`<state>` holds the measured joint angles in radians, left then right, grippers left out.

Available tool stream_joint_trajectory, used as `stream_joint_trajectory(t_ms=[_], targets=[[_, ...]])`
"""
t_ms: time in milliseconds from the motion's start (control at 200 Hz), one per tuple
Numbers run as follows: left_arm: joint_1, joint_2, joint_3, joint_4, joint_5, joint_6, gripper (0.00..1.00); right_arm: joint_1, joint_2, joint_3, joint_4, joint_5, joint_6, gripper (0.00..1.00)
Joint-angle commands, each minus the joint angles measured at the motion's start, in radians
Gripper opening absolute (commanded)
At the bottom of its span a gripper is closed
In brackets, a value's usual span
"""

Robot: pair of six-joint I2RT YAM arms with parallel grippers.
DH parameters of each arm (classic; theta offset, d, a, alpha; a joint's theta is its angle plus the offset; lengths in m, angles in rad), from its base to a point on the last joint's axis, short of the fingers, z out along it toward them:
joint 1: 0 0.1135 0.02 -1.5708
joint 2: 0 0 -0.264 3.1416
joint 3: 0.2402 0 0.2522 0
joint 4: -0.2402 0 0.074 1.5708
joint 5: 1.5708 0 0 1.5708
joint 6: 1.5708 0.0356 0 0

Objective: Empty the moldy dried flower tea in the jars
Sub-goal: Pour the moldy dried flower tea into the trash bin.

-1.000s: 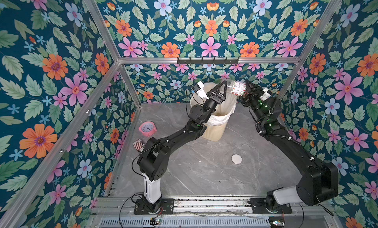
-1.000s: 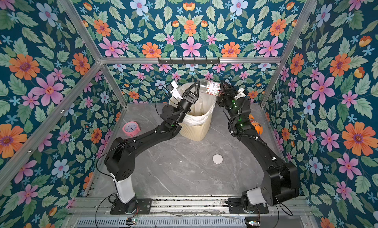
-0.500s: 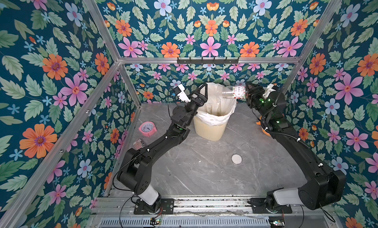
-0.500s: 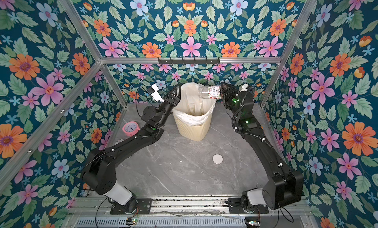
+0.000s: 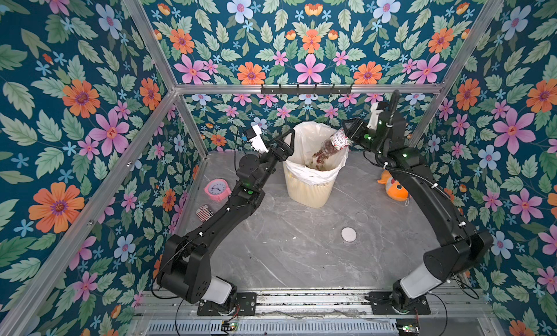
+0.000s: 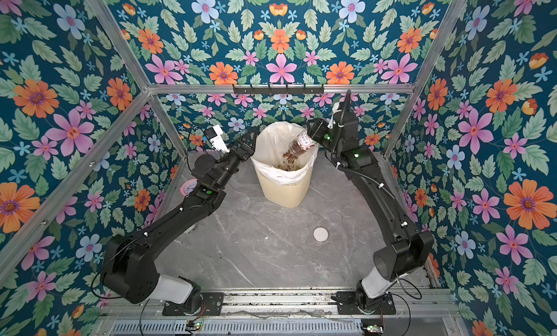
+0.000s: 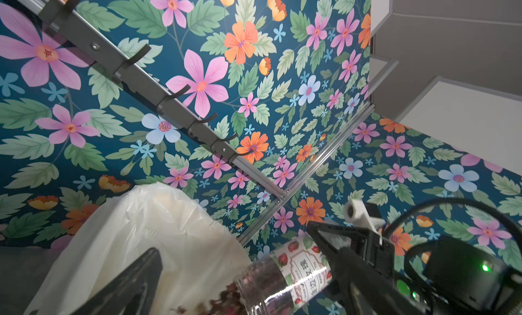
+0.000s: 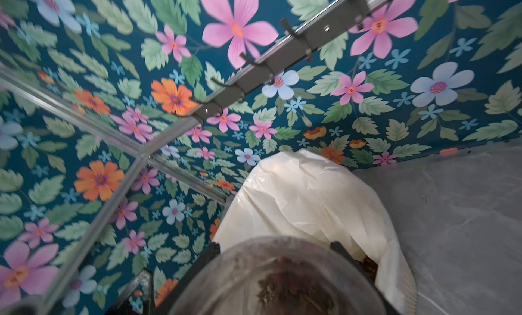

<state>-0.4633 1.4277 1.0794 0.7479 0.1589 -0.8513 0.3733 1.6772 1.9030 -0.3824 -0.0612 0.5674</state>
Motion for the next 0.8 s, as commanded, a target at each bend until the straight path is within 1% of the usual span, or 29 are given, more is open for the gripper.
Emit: stream_joint_trajectory(t_ms=[0, 75, 120, 220, 300, 360, 460, 510, 555, 615, 655, 735, 755, 795], targets=[[0.025, -0.036, -0.033, -0.024, 0.015, 0.027, 0.98, 0.053, 0.076, 0.088, -0.176, 0.098, -0.243, 0.58], [0.036, -0.062, -0.060, -0.033, 0.013, 0.030, 0.98, 0.099, 0.118, 0.139, -0.201, 0.188, -0.337, 0.58], [0.042, -0.076, -0.072, -0.040, 0.008, 0.034, 0.98, 0.119, 0.143, 0.172, -0.215, 0.220, -0.386, 0.59], [0.054, -0.092, -0.095, -0.051, 0.001, 0.040, 0.98, 0.143, 0.187, 0.245, -0.250, 0.284, -0.449, 0.60], [0.061, -0.096, -0.105, -0.050, 0.007, 0.038, 0.98, 0.143, 0.179, 0.236, -0.217, 0.286, -0.444, 0.60], [0.064, -0.096, -0.107, -0.050, 0.010, 0.041, 0.98, 0.143, 0.172, 0.229, -0.191, 0.261, -0.444, 0.60], [0.068, -0.094, -0.113, -0.049, 0.010, 0.042, 0.98, 0.145, 0.169, 0.234, -0.160, 0.280, -0.450, 0.60], [0.070, -0.092, -0.114, -0.048, 0.009, 0.042, 0.98, 0.148, 0.190, 0.270, -0.190, 0.269, -0.464, 0.60], [0.070, -0.092, -0.116, -0.047, 0.011, 0.042, 0.98, 0.141, 0.192, 0.291, -0.219, 0.264, -0.415, 0.60], [0.072, -0.091, -0.120, -0.042, 0.010, 0.037, 0.97, 0.123, 0.158, 0.233, -0.162, 0.220, -0.364, 0.60], [0.072, -0.090, -0.126, -0.036, 0.010, 0.031, 0.98, 0.121, 0.140, 0.190, -0.109, 0.209, -0.359, 0.60], [0.074, -0.092, -0.129, -0.035, 0.013, 0.030, 0.98, 0.114, 0.136, 0.185, -0.100, 0.180, -0.325, 0.60], [0.076, -0.094, -0.130, -0.035, 0.013, 0.030, 0.98, 0.112, 0.134, 0.185, -0.096, 0.184, -0.324, 0.59], [0.078, -0.095, -0.132, -0.036, 0.013, 0.030, 0.97, 0.119, 0.134, 0.185, -0.090, 0.234, -0.352, 0.59]])
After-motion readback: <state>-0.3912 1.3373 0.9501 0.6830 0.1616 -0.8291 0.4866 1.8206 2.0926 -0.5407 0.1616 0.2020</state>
